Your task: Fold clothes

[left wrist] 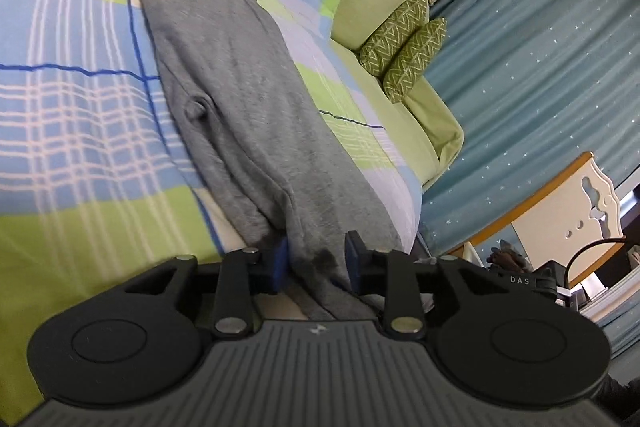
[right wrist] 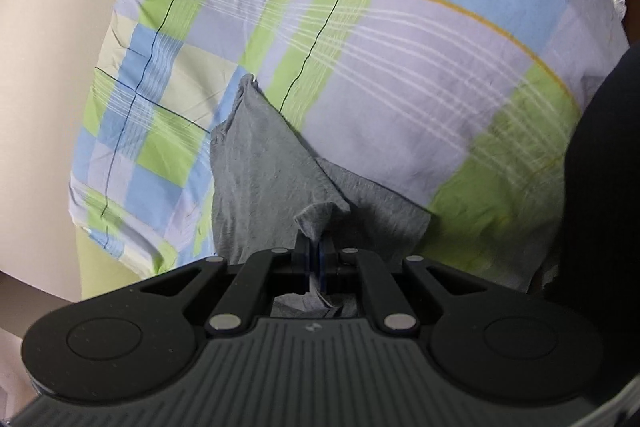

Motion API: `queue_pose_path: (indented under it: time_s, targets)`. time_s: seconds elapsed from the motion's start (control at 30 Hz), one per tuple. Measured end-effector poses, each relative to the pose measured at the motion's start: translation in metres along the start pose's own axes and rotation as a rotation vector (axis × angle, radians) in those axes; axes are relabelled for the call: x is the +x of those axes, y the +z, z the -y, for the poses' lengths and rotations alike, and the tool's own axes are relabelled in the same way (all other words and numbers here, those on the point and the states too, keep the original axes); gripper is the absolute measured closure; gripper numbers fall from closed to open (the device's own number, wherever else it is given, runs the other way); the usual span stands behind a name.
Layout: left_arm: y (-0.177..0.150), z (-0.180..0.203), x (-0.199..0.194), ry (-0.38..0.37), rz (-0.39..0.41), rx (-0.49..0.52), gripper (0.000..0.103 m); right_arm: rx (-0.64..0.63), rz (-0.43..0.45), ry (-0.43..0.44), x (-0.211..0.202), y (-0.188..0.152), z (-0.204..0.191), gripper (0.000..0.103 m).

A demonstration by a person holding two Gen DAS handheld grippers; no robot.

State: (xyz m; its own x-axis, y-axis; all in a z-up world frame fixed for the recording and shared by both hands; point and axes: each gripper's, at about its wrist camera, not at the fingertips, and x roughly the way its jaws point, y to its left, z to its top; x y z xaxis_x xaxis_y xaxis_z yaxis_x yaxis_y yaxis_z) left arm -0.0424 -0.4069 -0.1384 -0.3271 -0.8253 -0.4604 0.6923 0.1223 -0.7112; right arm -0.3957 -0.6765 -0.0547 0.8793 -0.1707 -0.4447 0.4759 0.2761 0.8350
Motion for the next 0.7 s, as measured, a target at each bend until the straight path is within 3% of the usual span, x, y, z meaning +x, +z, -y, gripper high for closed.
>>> queue_pose_path:
  time_s: [0.03,0.07,0.1,0.27,0.47,0.53,0.6,0.7]
  targets:
    - [-0.002,0.004,0.004,-0.007,-0.018,0.011,0.074,0.001,0.003,0.001,0.0,0.0,0.001,0.099]
    - [-0.004,0.008,0.007,-0.008,-0.04,0.028,0.093,0.001,0.006,0.003,0.0,0.0,0.002,0.099]
    - [-0.007,0.012,0.009,-0.009,-0.063,0.045,0.103,-0.001,0.013,0.0,0.0,0.0,0.003,0.099]
    - [-0.025,0.017,-0.002,0.013,-0.074,0.042,0.103,-0.098,0.038,-0.08,-0.01,-0.001,-0.008,0.099]
    - [-0.038,0.02,0.004,0.039,-0.072,0.02,0.102,-0.044,-0.012,-0.106,0.003,-0.002,0.008,0.098]
    - [-0.041,0.024,0.004,0.081,-0.073,0.052,0.102,-0.053,-0.002,-0.118,0.005,-0.001,0.01,0.093]
    - [-0.041,0.025,-0.001,0.107,-0.068,0.061,0.102,-0.059,-0.012,-0.115,0.004,0.002,0.012,0.077]
    - [-0.048,0.032,-0.012,0.14,-0.052,0.062,0.101,-0.108,-0.014,-0.116,-0.003,0.004,0.011,0.077]
